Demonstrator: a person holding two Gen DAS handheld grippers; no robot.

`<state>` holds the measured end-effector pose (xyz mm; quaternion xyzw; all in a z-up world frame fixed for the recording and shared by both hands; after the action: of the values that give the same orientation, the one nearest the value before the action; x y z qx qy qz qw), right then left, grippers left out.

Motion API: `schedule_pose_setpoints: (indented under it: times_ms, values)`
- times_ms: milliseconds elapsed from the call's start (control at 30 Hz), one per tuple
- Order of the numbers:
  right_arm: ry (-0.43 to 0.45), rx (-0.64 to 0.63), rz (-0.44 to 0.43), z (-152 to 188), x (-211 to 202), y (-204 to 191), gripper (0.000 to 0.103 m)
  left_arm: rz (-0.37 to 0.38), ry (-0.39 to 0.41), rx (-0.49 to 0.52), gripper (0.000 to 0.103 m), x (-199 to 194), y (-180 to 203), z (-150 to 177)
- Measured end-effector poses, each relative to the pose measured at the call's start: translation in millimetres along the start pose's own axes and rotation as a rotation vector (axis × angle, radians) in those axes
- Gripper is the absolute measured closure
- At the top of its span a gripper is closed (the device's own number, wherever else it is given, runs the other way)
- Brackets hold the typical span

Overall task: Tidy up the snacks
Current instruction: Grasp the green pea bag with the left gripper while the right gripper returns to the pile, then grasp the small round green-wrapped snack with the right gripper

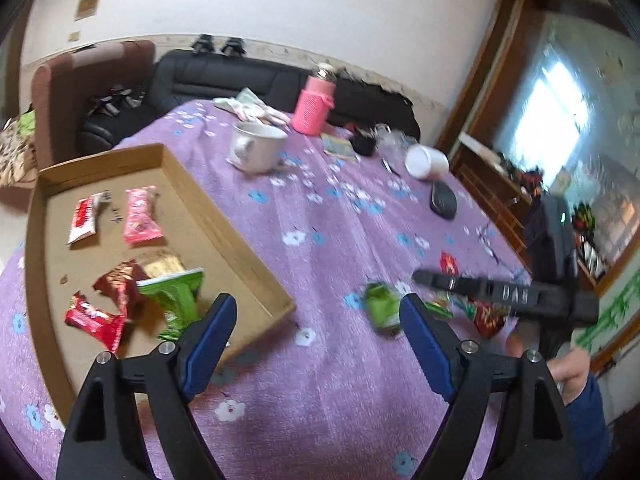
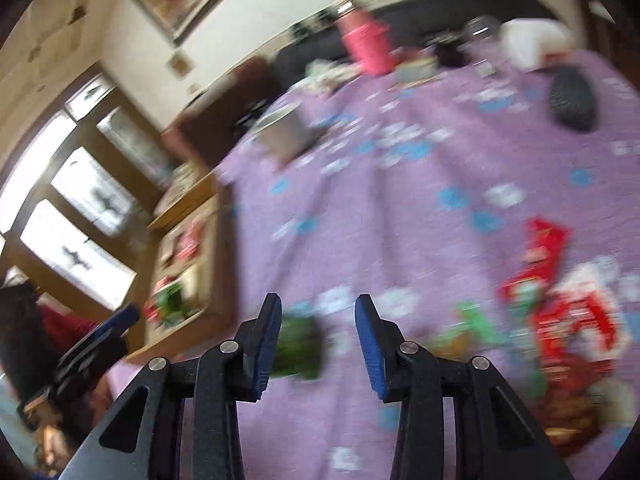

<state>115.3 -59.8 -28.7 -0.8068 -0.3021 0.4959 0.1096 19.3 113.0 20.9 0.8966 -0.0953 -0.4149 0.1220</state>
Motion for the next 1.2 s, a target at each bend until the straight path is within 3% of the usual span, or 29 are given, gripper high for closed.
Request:
schedule_pose_setpoints:
  times_ms: [67, 233, 300, 367, 700, 733, 767, 800, 967, 1200]
  values:
    - [0.021, 0.058, 0.043, 0, -9, 23, 0.061, 0.026, -0.036, 0.014, 0.020, 8, 13, 3]
    - [-0.010, 0.153, 0.042, 12, -11, 53, 0.062, 0.059, -0.088, 0.028, 0.024, 25, 38, 3]
    - [-0.013, 0.157, 0.049, 12, -8, 54, 0.062, 0.031, -0.117, 0.026, 0.040, 36, 40, 4]
    - [-0.001, 0.168, 0.047, 11, -10, 55, 0.062, 0.012, -0.149, 0.033, 0.044, 49, 43, 6]
    - [0.019, 0.200, 0.010, 12, -20, 57, 0.062, -0.142, -0.235, 0.085, 0.045, 105, 50, 16]
    - [0.014, 0.201, 0.010, 13, -19, 57, 0.062, -0.145, -0.235, 0.084, 0.049, 109, 48, 17]
    - [0.005, 0.203, 0.010, 14, -17, 57, 0.062, -0.150, -0.238, 0.081, 0.065, 113, 47, 17]
    - [-0.002, 0.204, 0.011, 16, -17, 58, 0.062, -0.155, -0.257, 0.079, 0.069, 118, 45, 20]
    - [-0.024, 0.210, 0.018, 19, -12, 56, 0.062, -0.145, -0.211, 0.078, 0.070, 117, 44, 17]
    - [-0.078, 0.177, 0.108, 29, 4, 56, 0.062, -0.105, -0.154, 0.049, 0.071, 111, 40, 11]
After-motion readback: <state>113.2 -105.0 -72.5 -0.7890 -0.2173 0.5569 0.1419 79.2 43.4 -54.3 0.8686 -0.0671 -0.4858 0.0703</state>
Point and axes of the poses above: each gripper's, at about its wrist camera, not at the fingertips, and x roughly the way its jaws point, y to its right, z to its underside, the point moved 10 cm from there along x, roughly the way its jaws point, and after that the axes turned 9 degrees about -y, right-handed, at the moved point
